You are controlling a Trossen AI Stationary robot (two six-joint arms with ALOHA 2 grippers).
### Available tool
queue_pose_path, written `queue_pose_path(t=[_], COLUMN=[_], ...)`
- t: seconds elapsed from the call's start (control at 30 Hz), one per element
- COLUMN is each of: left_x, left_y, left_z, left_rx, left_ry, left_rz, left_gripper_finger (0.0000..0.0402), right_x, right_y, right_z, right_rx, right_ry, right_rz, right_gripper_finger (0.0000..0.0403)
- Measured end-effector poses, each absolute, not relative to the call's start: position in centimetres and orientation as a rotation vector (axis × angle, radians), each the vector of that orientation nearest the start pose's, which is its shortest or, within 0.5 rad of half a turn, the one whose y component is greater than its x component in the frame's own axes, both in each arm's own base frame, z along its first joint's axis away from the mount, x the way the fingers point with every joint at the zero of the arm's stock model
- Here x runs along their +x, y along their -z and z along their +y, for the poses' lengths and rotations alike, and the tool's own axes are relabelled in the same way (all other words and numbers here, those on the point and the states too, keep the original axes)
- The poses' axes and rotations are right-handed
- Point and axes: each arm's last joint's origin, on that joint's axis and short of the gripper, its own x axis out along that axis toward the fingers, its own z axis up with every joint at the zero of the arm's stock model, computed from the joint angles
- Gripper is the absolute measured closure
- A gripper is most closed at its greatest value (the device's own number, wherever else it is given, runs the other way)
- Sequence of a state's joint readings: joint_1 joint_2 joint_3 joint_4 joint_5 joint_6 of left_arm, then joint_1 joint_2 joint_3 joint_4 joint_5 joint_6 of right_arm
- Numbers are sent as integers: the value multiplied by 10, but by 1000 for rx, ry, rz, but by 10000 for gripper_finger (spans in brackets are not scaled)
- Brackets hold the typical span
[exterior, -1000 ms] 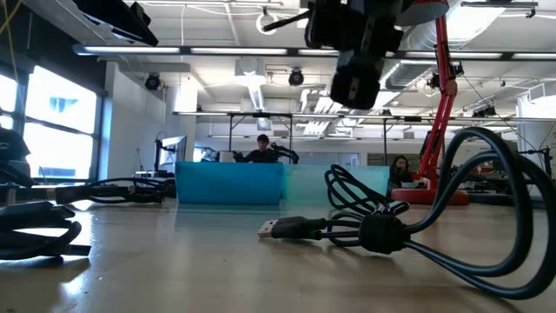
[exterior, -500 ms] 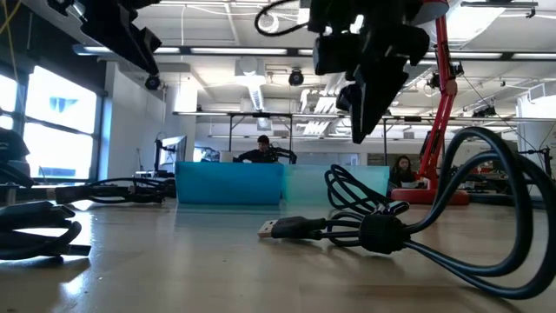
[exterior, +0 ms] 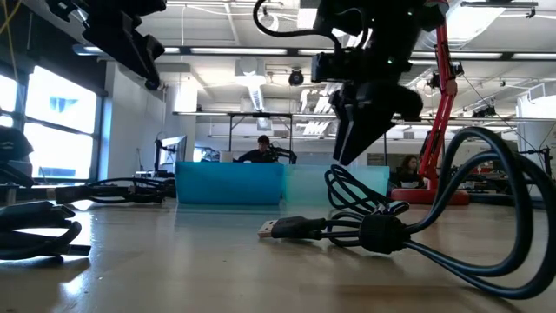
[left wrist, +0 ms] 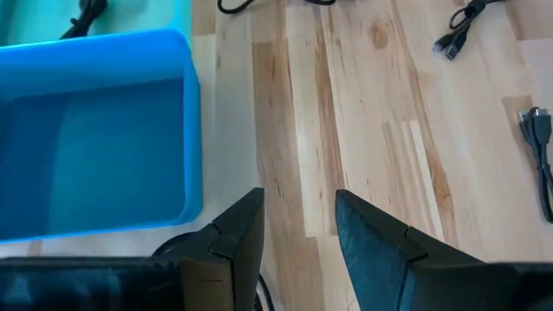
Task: Pick & Place USB Port
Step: Put the black HDMI cable into the blue bin
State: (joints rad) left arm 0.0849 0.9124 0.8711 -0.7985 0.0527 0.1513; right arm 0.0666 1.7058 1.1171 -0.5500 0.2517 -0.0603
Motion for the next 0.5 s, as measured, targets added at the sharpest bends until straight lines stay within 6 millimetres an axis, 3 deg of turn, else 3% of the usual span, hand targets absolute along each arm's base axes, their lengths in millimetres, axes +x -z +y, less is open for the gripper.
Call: queue_pose_path(t=[0.5], left_x=[165], left_y=[-286], left_z=[12], left_rx=[73], left_ry=[45], left_rz=[901], left_gripper_finger=[261], right_x=[333], right_y=[-191], right_z=[11], right_rx=[-254], right_ry=[0], right_rz=[1133], right_gripper_finger=[222])
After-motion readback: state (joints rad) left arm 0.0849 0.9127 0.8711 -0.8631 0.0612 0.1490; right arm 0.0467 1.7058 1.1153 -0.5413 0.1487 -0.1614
